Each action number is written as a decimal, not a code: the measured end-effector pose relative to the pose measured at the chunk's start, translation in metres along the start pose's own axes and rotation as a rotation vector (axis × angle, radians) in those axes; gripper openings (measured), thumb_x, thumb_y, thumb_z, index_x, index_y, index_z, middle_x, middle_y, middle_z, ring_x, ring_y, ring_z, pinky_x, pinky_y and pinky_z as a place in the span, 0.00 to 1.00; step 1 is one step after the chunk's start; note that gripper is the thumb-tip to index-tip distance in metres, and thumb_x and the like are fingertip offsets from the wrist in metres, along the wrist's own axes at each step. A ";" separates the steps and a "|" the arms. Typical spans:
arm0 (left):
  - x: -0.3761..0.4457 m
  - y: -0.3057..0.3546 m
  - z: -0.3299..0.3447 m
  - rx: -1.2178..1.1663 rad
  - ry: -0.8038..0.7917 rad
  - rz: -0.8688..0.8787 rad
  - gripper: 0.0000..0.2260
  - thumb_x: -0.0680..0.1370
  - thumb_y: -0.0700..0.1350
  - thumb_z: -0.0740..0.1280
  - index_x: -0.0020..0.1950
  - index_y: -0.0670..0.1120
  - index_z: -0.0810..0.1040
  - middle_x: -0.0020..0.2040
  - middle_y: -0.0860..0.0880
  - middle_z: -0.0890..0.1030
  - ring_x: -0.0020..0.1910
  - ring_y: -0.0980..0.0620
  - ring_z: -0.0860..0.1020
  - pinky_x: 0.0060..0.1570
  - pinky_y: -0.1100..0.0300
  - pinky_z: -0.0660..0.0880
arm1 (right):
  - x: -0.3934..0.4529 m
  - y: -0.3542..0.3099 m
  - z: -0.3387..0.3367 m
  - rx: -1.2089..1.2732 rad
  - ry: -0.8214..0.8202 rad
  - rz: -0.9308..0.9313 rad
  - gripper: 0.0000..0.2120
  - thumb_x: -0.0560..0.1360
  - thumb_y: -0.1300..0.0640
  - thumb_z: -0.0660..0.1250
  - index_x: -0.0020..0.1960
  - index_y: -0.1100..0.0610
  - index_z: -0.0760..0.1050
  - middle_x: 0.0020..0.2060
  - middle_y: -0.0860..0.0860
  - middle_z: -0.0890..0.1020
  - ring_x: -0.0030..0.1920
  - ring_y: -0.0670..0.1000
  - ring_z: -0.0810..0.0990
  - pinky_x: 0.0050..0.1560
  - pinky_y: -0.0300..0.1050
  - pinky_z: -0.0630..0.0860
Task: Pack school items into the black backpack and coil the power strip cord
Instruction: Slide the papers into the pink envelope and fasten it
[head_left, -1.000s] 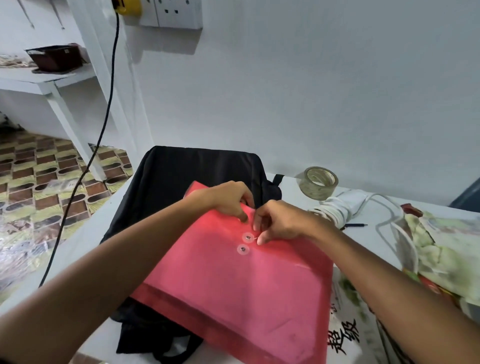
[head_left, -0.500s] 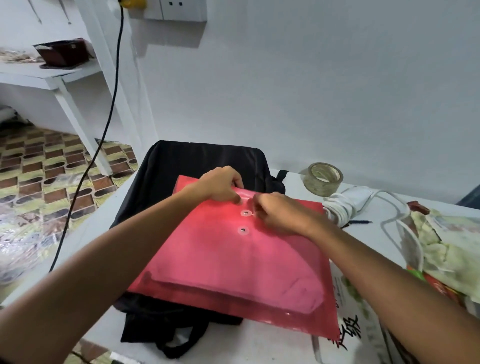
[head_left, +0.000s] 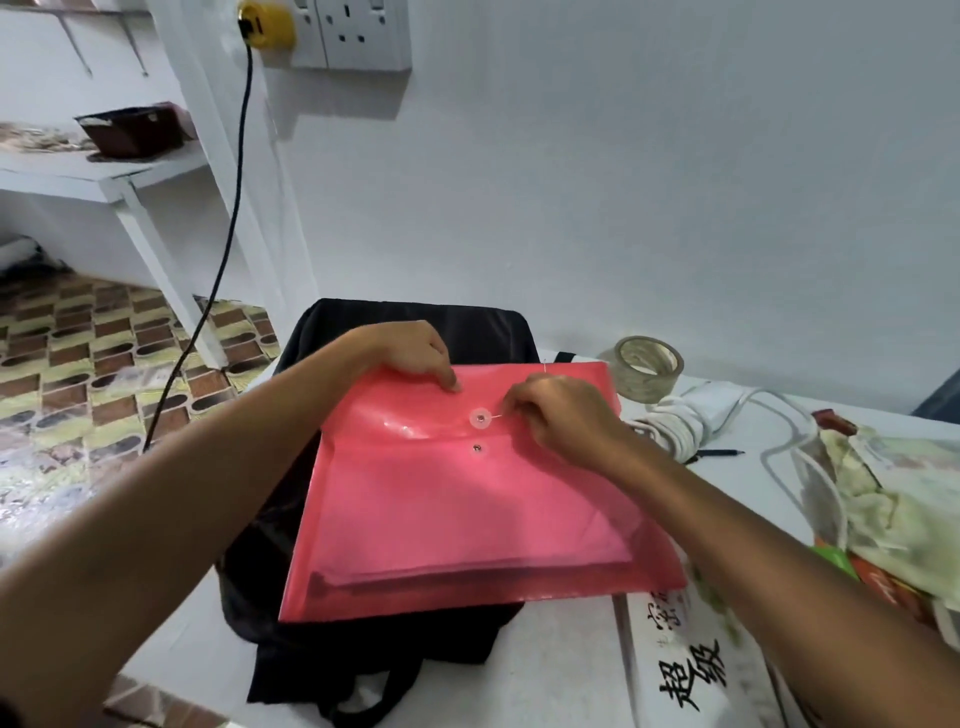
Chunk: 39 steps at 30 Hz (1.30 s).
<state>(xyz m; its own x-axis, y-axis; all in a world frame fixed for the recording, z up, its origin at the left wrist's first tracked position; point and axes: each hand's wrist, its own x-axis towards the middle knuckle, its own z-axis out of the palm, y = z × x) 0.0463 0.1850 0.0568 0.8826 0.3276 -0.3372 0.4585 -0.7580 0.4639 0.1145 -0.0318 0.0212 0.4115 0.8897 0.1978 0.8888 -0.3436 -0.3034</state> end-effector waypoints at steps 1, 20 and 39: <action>-0.001 0.002 -0.005 0.001 -0.038 0.006 0.05 0.71 0.47 0.74 0.36 0.48 0.82 0.34 0.53 0.81 0.36 0.53 0.78 0.41 0.59 0.75 | 0.002 -0.001 -0.001 0.004 0.002 -0.002 0.16 0.74 0.65 0.60 0.54 0.53 0.81 0.52 0.51 0.82 0.55 0.55 0.78 0.51 0.49 0.73; -0.017 -0.009 -0.014 -0.600 -0.299 0.047 0.19 0.66 0.30 0.71 0.56 0.38 0.76 0.50 0.37 0.83 0.45 0.43 0.83 0.41 0.49 0.81 | 0.016 0.006 -0.024 0.074 0.158 0.039 0.13 0.74 0.64 0.62 0.49 0.53 0.83 0.43 0.52 0.80 0.47 0.56 0.79 0.46 0.47 0.72; -0.019 -0.031 0.066 -0.811 -0.273 -0.067 0.09 0.77 0.36 0.66 0.57 0.42 0.78 0.48 0.44 0.84 0.40 0.50 0.84 0.41 0.56 0.81 | -0.010 0.020 0.021 0.189 -0.029 0.073 0.15 0.73 0.66 0.61 0.48 0.53 0.83 0.44 0.51 0.79 0.47 0.54 0.78 0.50 0.51 0.75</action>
<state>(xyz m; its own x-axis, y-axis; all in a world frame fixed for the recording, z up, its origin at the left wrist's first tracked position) 0.0081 0.1653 -0.0055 0.8428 0.1314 -0.5219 0.5331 -0.0701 0.8432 0.1243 -0.0413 -0.0065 0.4649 0.8737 0.1431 0.8022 -0.3472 -0.4857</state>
